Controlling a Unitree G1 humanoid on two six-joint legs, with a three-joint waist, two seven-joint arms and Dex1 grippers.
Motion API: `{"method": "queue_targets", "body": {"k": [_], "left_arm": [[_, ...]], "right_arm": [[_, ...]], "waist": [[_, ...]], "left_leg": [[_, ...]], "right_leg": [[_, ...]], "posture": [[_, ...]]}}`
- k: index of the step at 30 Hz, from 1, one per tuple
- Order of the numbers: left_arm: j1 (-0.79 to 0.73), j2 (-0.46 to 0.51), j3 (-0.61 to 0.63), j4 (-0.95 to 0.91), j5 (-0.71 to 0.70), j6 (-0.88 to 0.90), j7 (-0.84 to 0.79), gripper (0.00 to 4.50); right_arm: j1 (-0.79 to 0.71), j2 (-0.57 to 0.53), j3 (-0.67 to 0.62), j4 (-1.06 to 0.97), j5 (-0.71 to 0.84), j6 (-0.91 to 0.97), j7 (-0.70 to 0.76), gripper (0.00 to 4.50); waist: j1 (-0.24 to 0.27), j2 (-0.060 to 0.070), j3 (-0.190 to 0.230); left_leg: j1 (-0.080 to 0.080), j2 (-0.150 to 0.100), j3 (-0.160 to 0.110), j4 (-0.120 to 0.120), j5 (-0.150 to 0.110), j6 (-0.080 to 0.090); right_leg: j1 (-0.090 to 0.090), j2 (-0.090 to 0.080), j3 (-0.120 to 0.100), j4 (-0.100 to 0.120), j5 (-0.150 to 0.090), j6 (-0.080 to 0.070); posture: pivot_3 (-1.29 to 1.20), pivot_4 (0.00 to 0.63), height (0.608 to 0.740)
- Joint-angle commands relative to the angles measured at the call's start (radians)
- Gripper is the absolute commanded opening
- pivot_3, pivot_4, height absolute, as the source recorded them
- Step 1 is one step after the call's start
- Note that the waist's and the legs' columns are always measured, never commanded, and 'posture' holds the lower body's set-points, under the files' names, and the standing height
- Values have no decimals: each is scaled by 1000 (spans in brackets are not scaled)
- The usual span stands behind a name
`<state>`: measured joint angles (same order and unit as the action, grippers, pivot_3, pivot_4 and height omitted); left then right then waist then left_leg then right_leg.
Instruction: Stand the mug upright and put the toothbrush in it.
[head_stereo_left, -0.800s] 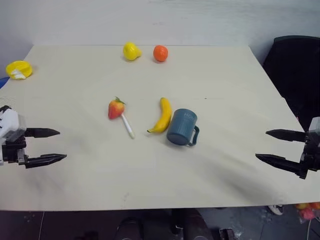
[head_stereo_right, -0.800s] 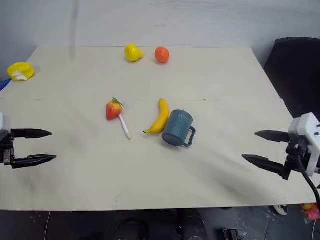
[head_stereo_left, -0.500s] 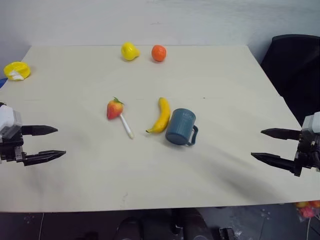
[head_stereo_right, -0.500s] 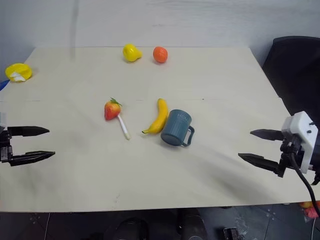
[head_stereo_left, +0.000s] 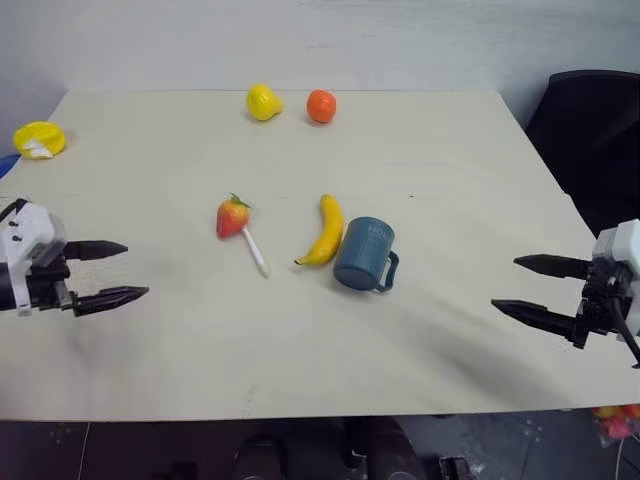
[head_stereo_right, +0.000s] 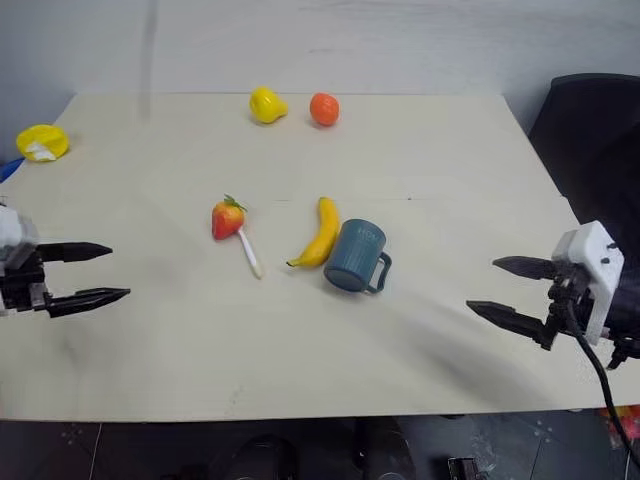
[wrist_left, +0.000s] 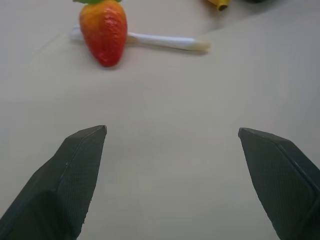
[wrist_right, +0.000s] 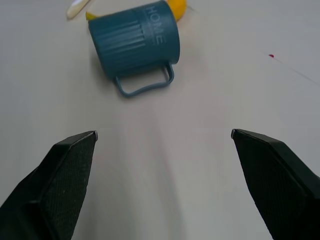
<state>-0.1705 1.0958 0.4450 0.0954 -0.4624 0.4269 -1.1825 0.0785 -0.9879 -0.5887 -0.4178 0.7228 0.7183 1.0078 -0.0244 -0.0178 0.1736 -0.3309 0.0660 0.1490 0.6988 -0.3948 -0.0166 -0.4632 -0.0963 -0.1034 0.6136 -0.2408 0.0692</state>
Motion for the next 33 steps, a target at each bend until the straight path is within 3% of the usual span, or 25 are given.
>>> {"method": "queue_targets", "body": {"k": [1,8,17,25,30,33], "left_arm": [[-78,-42,-33,-13,9,3,87,4484],[-296,-183,-210,8,53,102,239,4484],[-598,-381,-410,438,294,-59,416,4484],[-738,-480,-455,705,362,-197,395,4484],[-770,-510,-464,781,376,-230,355,4484],[-788,-520,-450,808,379,-248,366,3918]], "right_arm": [[-30,51,10,-93,49,29,-99,4500],[-115,171,90,-293,218,110,-325,4500],[-209,152,118,-386,436,149,-508,4500],[-195,117,101,-389,479,127,-569,4500],[-182,116,109,-398,481,113,-590,4500],[-183,113,115,-393,475,105,-598,4500]], "waist": [[0,0,0],[4,-1,0],[24,-3,-1],[35,-5,-3],[35,-5,-3],[40,-5,-3]], "left_leg": [[0,0,0,0,0,0],[0,-1,-1,1,1,-1],[-2,-1,-2,2,1,-1],[-4,-2,-2,3,2,1],[-4,-2,-2,3,2,1],[-4,-2,-2,3,2,1]], "right_leg": [[0,0,0,1,0,0],[0,0,0,4,0,0],[0,1,0,3,1,1],[1,1,-1,-1,2,3],[1,1,-1,-1,2,3],[1,1,0,-1,3,3]], "posture": [[0,150,740],[0,150,740],[0,150,740],[0,150,740],[0,150,740],[0,150,740]]}}
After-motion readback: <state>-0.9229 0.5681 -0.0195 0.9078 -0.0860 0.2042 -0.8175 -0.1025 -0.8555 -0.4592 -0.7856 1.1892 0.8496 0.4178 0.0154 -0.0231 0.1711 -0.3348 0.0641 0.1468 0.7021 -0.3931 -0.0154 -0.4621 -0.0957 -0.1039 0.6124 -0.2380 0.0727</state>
